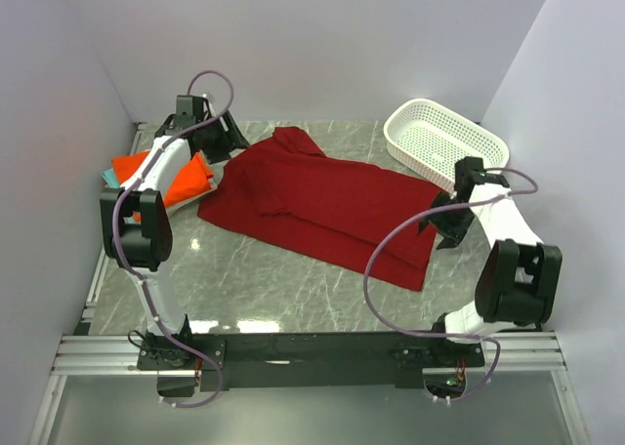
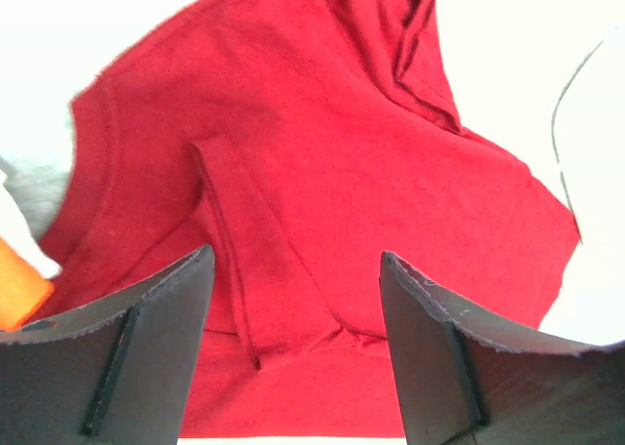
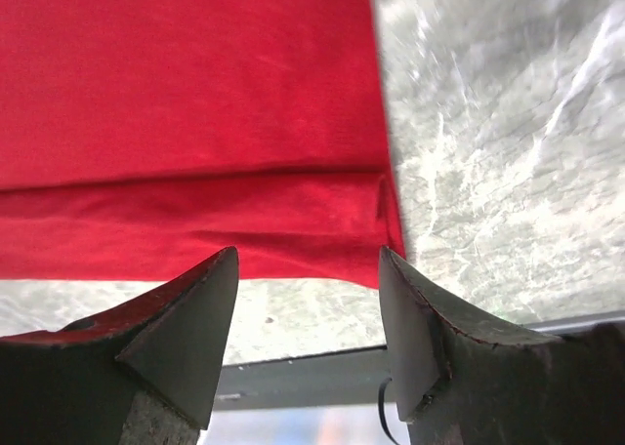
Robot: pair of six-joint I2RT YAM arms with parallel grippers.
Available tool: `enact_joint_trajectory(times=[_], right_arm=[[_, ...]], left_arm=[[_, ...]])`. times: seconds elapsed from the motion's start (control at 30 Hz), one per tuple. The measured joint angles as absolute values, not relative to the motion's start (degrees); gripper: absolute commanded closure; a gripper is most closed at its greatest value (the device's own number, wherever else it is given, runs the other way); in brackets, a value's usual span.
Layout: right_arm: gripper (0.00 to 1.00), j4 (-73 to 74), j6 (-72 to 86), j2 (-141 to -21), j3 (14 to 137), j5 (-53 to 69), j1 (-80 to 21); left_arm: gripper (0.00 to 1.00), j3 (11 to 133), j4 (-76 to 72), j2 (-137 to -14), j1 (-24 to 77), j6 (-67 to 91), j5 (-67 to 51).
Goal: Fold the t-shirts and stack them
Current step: Fold the tshirt
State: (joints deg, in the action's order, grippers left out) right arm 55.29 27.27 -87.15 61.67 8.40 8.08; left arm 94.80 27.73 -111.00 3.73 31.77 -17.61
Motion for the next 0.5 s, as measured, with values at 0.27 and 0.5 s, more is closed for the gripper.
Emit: enact_joint_trajectory(times=[0.27, 0.5], right_arm=[[0.38, 54.87, 27.29, -77.97, 62.06, 9.58, 2.70], [0.39, 52.66, 30.63, -82.50, 59.42, 11.16, -10.55]], left_arm=[[0.26, 82.87, 24.12, -104.20, 7.18, 32.84, -18.26], [0.25, 71.53, 22.94, -103.18, 7.99, 33.74, -18.04]])
